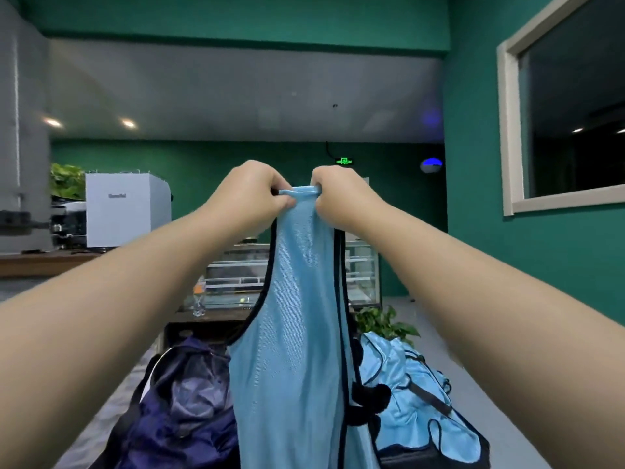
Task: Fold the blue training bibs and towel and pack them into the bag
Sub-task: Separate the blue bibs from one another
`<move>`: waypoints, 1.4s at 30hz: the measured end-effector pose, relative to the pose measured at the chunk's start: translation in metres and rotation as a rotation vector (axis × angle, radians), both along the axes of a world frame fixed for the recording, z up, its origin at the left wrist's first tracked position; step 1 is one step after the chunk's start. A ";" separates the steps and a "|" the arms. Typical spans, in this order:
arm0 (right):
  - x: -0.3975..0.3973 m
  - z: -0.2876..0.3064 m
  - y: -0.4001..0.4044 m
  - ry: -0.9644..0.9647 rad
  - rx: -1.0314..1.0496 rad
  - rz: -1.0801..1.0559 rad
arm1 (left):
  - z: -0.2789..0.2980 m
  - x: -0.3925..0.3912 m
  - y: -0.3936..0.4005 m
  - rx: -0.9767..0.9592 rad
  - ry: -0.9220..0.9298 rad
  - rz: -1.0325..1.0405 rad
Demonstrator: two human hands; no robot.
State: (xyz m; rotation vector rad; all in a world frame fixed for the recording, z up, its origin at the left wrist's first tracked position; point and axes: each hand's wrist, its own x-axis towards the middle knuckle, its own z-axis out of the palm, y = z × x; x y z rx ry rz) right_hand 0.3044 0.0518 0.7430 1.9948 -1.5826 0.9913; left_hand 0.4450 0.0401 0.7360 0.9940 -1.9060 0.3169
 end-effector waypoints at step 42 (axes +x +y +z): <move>-0.097 -0.013 -0.019 -0.448 -0.169 -0.012 | -0.041 0.046 -0.028 -0.360 -1.049 0.072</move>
